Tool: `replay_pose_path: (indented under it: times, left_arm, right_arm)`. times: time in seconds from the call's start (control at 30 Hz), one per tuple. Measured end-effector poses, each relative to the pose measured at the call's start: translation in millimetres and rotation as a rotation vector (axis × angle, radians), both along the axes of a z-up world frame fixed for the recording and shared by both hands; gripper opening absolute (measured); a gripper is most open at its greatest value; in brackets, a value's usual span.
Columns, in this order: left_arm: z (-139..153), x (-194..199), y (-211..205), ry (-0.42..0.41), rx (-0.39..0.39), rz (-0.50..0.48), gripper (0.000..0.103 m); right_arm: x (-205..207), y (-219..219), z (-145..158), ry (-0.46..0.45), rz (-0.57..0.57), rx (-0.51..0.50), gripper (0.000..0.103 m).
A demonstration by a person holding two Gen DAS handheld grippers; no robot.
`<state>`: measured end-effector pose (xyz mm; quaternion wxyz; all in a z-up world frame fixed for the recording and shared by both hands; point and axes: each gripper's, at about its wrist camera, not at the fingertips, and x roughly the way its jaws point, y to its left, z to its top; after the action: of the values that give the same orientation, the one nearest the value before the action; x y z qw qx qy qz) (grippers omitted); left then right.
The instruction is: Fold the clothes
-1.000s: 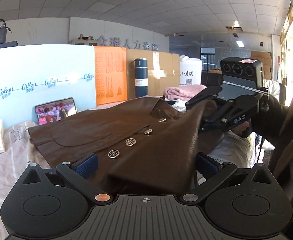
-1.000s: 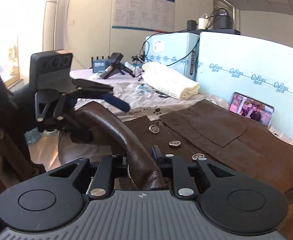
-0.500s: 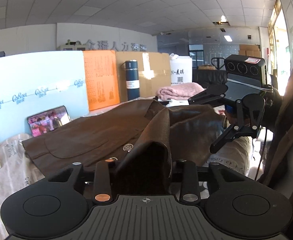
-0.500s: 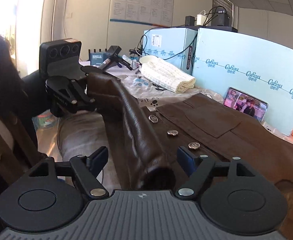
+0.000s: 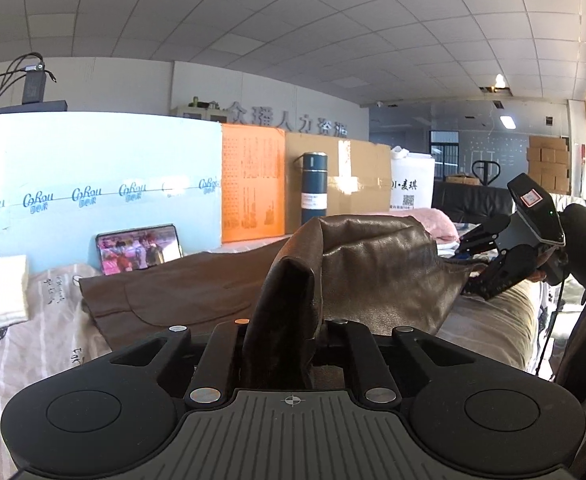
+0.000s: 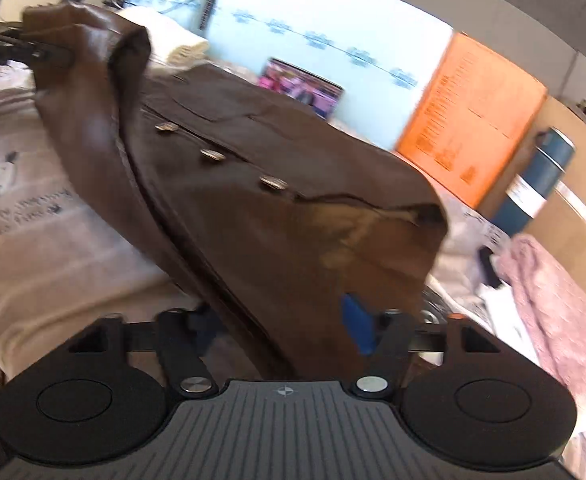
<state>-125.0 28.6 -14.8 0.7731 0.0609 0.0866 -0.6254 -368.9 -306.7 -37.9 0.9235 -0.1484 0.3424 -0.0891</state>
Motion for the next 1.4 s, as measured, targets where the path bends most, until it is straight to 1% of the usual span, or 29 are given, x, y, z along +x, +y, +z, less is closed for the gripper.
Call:
replay_pose_path:
  times: [0.03, 0.1, 0.13, 0.2, 0.27, 0.37, 0.43, 0.53, 0.67, 0.73, 0.8, 0.87, 0.93, 1.0, 1.03, 1.07, 1.1, 1.13, 1.17, 1.2, 1.23, 1.27, 1.3, 1.37, 1.4]
  left_arm:
    - [0, 0, 1, 0.004, -0.005, 0.000, 0.009]
    - [3, -2, 5, -0.003, -0.018, 0.009, 0.006]
    - [5, -1, 7, -0.009, -0.033, 0.020, 0.006]
    - [9, 3, 10, -0.017, -0.065, 0.046, 0.006]
    - [17, 14, 8, -0.014, -0.108, 0.081, 0.006]
    - [33, 33, -7, -0.043, -0.156, 0.126, 0.006]
    - [43, 51, -20, -0.032, -0.172, 0.142, 0.006]
    - [51, 89, -45, 0.037, -0.143, 0.180, 0.006]
    - [46, 137, -81, 0.100, -0.073, 0.220, 0.006]
    - [38, 161, -96, 0.154, -0.035, 0.232, 0.006]
    - [25, 186, -106, 0.250, 0.013, 0.236, 0.007]
    - [12, 203, -115, 0.327, 0.056, 0.240, 0.007]
    - [2, 214, -121, 0.377, 0.078, 0.236, 0.007]
    - [-4, 222, -125, 0.406, 0.092, 0.244, 0.009]
    - [-6, 225, -125, 0.419, 0.096, 0.249, 0.011]
    - [-8, 227, -125, 0.429, 0.099, 0.253, 0.017]
    - [-10, 228, -123, 0.438, 0.098, 0.263, 0.020]
    - [-12, 228, -120, 0.451, 0.097, 0.278, 0.028]
    - [-13, 231, -118, 0.469, 0.091, 0.290, 0.040]
    - [-14, 233, -114, 0.489, 0.084, 0.297, 0.047]
    - [-14, 234, -110, 0.512, 0.079, 0.306, 0.063]
    - [-14, 234, -106, 0.535, 0.074, 0.313, 0.074]
    - [-12, 232, -103, 0.543, 0.074, 0.309, 0.077]
    - [-7, 226, -100, 0.531, 0.093, 0.299, 0.086]
    - [-5, 222, -99, 0.517, 0.111, 0.315, 0.090]
  right_arm:
    - [-5, -4, 1, -0.007, -0.013, 0.008, 0.014]
    - [-15, -10, 4, -0.025, -0.033, 0.022, 0.008]
    - [-20, -5, 7, -0.048, -0.018, 0.017, 0.006]
    - [-27, 0, 16, -0.106, 0.004, 0.011, 0.006]
    - [-28, -3, 28, -0.168, 0.014, 0.001, 0.006]
    - [-11, -11, 49, -0.231, 0.036, -0.044, 0.006]
    - [5, -22, 59, -0.250, 0.047, -0.062, 0.006]
    - [34, -45, 71, -0.263, 0.064, -0.052, 0.006]
    - [77, -78, 77, -0.250, 0.081, 0.019, 0.006]
    - [96, -96, 73, -0.247, 0.083, 0.083, 0.006]
    - [116, -112, 65, -0.244, 0.071, 0.141, 0.006]
    - [131, -125, 53, -0.221, 0.057, 0.193, 0.006]
    - [140, -133, 41, -0.202, 0.042, 0.225, 0.006]
    - [146, -140, 30, -0.196, 0.026, 0.252, 0.006]
    - [147, -143, 27, -0.200, 0.016, 0.266, 0.008]
    - [148, -146, 23, -0.205, 0.004, 0.279, 0.014]
    - [147, -149, 21, -0.212, -0.011, 0.292, 0.016]
    - [144, -152, 18, -0.224, -0.025, 0.312, 0.018]
    - [142, -155, 16, -0.237, -0.039, 0.333, 0.024]
    - [140, -160, 14, -0.253, -0.060, 0.359, 0.027]
    - [138, -164, 13, -0.267, -0.082, 0.379, 0.032]
    - [135, -165, 13, -0.281, -0.105, 0.395, 0.043]
    - [133, -165, 15, -0.298, -0.133, 0.408, 0.050]
    - [127, -166, 18, -0.330, -0.190, 0.434, 0.084]
    - [124, -166, 19, -0.344, -0.222, 0.452, 0.086]
